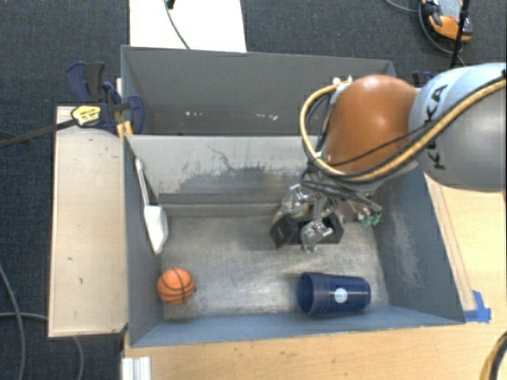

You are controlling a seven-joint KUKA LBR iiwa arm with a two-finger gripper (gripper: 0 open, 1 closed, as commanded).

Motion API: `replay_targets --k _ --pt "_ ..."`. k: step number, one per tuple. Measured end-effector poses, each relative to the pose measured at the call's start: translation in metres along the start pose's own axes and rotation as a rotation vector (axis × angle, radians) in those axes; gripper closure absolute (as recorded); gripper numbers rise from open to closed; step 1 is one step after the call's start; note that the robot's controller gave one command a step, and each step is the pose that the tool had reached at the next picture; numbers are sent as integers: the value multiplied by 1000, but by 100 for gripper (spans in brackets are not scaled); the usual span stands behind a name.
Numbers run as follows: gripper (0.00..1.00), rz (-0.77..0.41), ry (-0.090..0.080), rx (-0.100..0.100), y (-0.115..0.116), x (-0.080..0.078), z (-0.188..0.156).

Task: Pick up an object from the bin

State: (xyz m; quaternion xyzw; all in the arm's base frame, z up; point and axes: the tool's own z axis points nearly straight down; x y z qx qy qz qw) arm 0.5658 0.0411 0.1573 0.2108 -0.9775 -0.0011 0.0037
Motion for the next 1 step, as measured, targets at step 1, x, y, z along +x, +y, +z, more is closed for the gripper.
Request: replay_targets --k 1 --pt "100 24 -4 2 0 -5 -59"
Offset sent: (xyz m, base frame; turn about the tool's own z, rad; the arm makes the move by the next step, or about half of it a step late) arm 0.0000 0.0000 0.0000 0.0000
